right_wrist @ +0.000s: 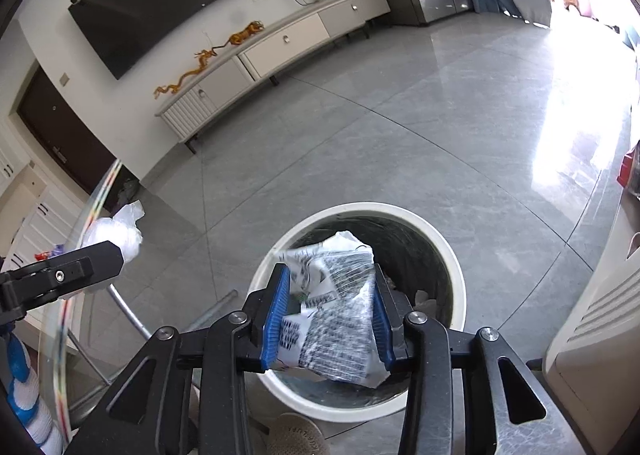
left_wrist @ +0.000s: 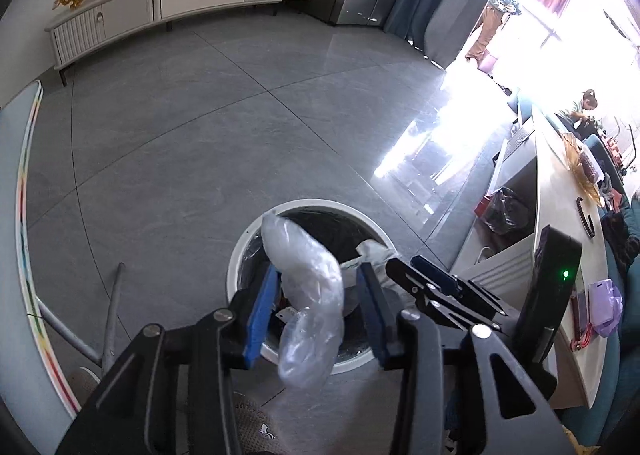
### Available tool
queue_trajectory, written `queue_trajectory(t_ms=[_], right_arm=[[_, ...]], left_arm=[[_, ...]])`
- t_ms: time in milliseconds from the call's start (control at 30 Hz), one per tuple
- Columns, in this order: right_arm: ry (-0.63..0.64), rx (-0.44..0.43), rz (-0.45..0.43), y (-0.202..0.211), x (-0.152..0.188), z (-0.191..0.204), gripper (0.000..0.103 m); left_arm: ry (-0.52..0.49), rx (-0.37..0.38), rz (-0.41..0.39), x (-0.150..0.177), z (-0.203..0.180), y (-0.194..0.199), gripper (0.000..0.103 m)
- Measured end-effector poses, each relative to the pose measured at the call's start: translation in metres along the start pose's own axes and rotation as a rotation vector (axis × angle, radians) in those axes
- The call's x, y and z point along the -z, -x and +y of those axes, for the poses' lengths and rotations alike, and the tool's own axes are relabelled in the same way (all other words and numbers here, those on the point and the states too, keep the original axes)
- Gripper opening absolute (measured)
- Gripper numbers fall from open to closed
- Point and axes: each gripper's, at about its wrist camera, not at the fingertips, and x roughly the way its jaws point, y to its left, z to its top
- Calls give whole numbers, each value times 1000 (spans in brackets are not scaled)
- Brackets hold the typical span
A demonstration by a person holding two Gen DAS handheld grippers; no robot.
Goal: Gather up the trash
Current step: 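Open both grippers to drop the clear bag and wrapper into the bin, then move both open grippers back over the table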
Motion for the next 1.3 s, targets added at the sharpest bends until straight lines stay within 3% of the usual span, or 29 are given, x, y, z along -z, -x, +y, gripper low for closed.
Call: queue_trajectory(t_ms=[67, 233, 367, 567, 600, 800, 1300], right_arm=[[-8, 2, 7, -4, 0, -4, 48], [-10, 20, 11, -5, 1, -6, 49], [-7, 37, 2, 1, 1, -4, 50], [24, 64, -37, 21, -1, 11, 56], [35, 66, -45, 25, -1, 16, 57], [135, 53, -96, 52, 0, 59, 63], [394, -61, -226, 127, 28, 194, 86]], left_arm=[[16, 20, 0, -3, 4, -4, 48], [32, 36, -6, -3, 6, -4, 49], [25, 0, -49, -2, 4, 8, 49], [20, -100, -157, 4, 4, 46, 49], [24, -117, -174, 6, 6, 52, 53], [68, -229, -281, 22, 22, 105, 56], [166, -549, -514, 108, 78, 260, 67]])
